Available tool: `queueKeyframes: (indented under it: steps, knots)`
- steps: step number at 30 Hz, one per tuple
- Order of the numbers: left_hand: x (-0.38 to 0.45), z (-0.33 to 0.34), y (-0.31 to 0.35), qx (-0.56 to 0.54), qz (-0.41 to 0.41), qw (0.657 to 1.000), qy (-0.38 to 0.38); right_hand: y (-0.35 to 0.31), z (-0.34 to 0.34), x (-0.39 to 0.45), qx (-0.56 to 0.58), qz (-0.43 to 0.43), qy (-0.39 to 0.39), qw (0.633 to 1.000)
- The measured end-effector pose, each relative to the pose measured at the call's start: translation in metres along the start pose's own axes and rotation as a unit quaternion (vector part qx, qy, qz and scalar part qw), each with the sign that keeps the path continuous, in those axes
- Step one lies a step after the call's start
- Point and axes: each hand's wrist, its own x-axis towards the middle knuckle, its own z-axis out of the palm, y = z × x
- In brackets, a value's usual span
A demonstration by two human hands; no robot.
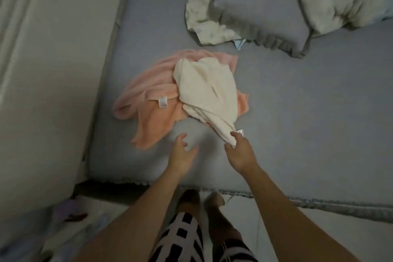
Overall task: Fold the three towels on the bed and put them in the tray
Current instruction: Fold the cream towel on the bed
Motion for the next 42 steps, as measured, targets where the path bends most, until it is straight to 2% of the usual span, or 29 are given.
queueKeyframes:
  steps: [1,3,5,7,8,9,11,13,17,20,22,25,27,28,29,32,34,35,37,38,40,41,42]
  knots:
    - [0.023,0.002,0.006,0.005,0.051,0.998,0.019,-0.002,0.005,0.023,-0.004,-0.018,0.019,1.0]
    - [0.074,0.005,0.018,0.091,0.152,0.983,0.041,-0.007,0.011,0.066,-0.018,-0.022,0.037,0.999]
    - [0.125,0.007,0.036,0.275,0.234,0.929,0.086,-0.014,0.015,0.111,-0.032,-0.01,0.039,0.999]
    - [0.161,0.013,0.044,0.437,0.256,0.854,0.122,-0.014,0.023,0.145,-0.03,0.029,0.034,0.999]
    - [0.177,0.017,0.042,0.472,0.263,0.833,0.119,-0.014,0.026,0.159,-0.012,0.059,0.029,0.998]
    - [0.194,0.019,0.04,0.485,0.265,0.826,0.114,-0.013,0.03,0.171,-0.001,0.086,0.023,0.996]
    - [0.223,0.022,0.034,0.466,0.244,0.844,0.102,-0.009,0.04,0.189,-0.019,0.114,-0.002,0.993]
    - [0.243,0.027,0.031,0.444,0.261,0.846,0.136,-0.004,0.049,0.201,-0.05,0.109,0.0,0.993]
    - [0.272,0.024,0.062,0.305,0.316,0.883,0.166,-0.019,0.052,0.228,-0.065,0.001,0.054,0.996]
    - [0.295,-0.008,0.116,0.288,0.344,0.874,0.188,-0.056,0.027,0.25,-0.008,-0.156,0.116,0.981]
    - [0.289,-0.021,0.149,0.311,0.35,0.865,0.178,-0.075,0.0,0.255,0.008,-0.216,0.144,0.966]
    - [0.243,-0.014,0.163,0.383,0.36,0.826,0.205,-0.071,-0.043,0.243,0.0,-0.196,0.182,0.964]
    - [0.204,0.0,0.148,0.428,0.385,0.791,0.206,-0.053,-0.069,0.223,0.004,-0.184,0.201,0.962]
    - [0.186,0.008,0.136,0.429,0.4,0.786,0.197,-0.041,-0.079,0.212,-0.005,-0.188,0.208,0.96]
    - [0.17,0.019,0.124,0.416,0.408,0.791,0.184,-0.027,-0.086,0.2,-0.027,-0.197,0.217,0.956]
    - [0.125,0.056,0.09,0.372,0.37,0.844,0.11,0.026,-0.093,0.169,-0.075,-0.187,0.252,0.947]
    - [0.105,0.078,0.069,0.341,0.332,0.878,0.04,0.059,-0.089,0.156,-0.018,-0.078,0.272,0.959]
    - [0.098,0.087,0.06,0.327,0.296,0.897,-0.007,0.071,-0.085,0.152,0.024,0.011,0.279,0.96]
    - [0.086,0.099,0.045,0.319,0.214,0.918,-0.099,0.08,-0.073,0.145,0.145,0.193,0.233,0.942]
    - [0.081,0.104,0.039,0.318,0.184,0.92,-0.137,0.081,-0.067,0.142,0.25,0.239,0.178,0.921]
    - [0.071,0.11,0.029,0.32,0.16,0.912,-0.2,0.082,-0.054,0.137,0.471,0.268,0.056,0.838]
    - [0.07,0.111,0.028,0.319,0.157,0.91,-0.214,0.082,-0.05,0.134,0.528,0.259,0.024,0.808]
    - [0.073,0.11,0.028,0.312,0.155,0.915,-0.204,0.085,-0.048,0.134,0.557,0.239,0.015,0.796]
